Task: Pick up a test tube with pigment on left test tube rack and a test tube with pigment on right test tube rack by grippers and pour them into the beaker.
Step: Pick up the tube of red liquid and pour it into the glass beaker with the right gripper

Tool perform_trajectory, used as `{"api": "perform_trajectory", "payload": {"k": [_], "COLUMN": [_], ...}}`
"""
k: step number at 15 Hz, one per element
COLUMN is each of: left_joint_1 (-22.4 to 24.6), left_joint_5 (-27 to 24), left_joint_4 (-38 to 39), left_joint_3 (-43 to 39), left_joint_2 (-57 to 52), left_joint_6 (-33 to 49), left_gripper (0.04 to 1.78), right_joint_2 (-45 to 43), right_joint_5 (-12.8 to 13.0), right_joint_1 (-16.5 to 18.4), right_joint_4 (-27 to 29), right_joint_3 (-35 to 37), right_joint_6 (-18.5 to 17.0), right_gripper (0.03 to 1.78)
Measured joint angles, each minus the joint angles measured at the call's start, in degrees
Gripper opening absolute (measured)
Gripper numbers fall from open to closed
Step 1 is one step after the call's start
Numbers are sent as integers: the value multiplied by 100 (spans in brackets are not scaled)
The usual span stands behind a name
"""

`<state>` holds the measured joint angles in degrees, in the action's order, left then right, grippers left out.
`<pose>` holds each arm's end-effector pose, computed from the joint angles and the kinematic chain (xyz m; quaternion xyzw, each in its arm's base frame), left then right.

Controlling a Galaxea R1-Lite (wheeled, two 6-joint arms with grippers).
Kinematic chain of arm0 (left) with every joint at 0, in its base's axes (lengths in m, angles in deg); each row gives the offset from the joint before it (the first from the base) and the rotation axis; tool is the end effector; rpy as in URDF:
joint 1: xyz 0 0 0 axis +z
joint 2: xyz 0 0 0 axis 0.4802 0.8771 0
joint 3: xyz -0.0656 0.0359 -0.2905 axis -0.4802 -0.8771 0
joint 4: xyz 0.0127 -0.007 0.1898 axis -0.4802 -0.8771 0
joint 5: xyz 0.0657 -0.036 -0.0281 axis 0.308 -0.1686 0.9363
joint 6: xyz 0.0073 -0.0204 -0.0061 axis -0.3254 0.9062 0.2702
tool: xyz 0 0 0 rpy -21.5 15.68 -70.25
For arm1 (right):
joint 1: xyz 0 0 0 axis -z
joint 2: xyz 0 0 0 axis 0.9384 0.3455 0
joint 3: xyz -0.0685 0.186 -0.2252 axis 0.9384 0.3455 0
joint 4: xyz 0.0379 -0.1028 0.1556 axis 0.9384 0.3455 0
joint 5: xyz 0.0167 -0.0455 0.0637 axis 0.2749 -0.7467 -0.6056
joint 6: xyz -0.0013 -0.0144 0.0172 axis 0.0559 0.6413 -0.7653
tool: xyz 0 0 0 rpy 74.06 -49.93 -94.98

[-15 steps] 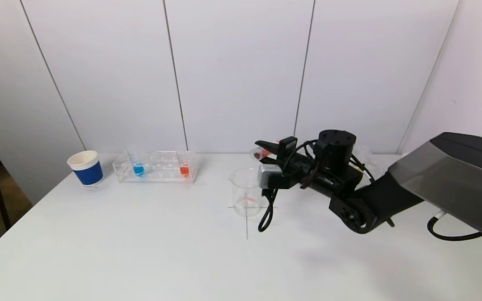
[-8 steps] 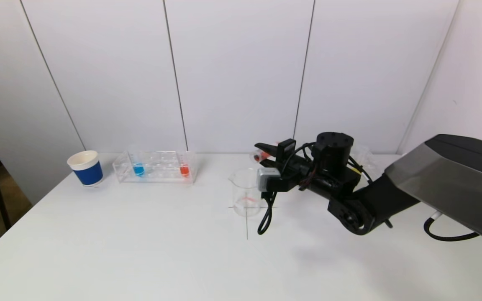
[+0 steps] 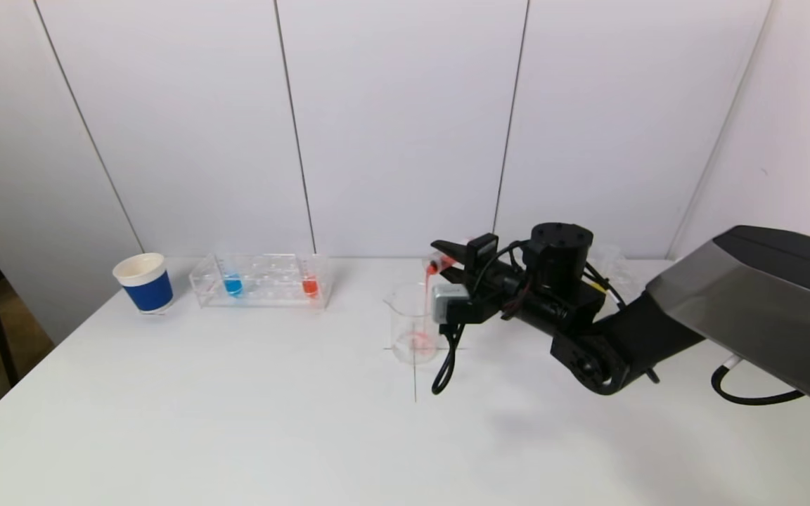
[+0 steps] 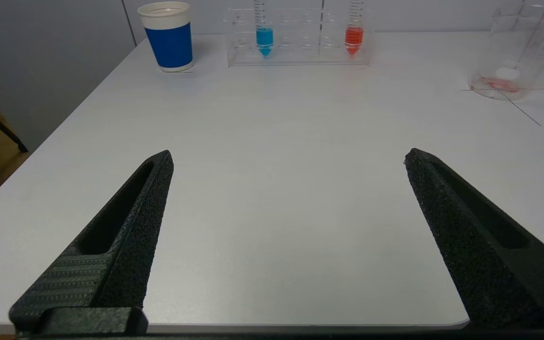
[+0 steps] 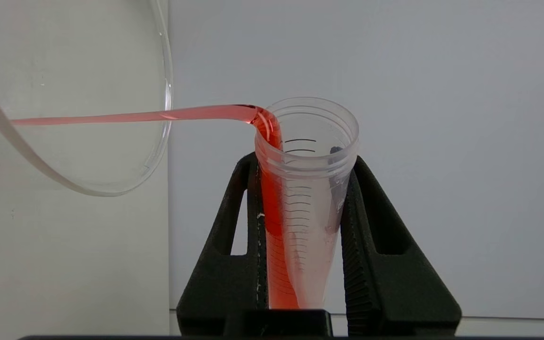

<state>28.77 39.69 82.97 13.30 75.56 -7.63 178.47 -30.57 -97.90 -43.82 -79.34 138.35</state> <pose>-0.0227 -0.0001 0.0757 -0.0035 -0.0013 0.0006 1.0000 0.3767 0.2076 0.0930 -0.6254 -0.2275 0.2858 0.6895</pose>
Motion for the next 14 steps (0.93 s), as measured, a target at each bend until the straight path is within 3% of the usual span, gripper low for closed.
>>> {"api": "perform_trajectory", "payload": {"k": [14], "left_joint_1": [0], "left_joint_5": [0], "left_joint_4": [0], "left_joint_3": [0], "left_joint_2": [0], "left_joint_6": [1], "left_gripper": [172], "right_joint_2": [-34], "right_joint_5": [124], "right_joint_1": [-102], "right_joint_4": [138], "right_joint_3": [7], "right_joint_6": [364], "right_gripper": [50]}}
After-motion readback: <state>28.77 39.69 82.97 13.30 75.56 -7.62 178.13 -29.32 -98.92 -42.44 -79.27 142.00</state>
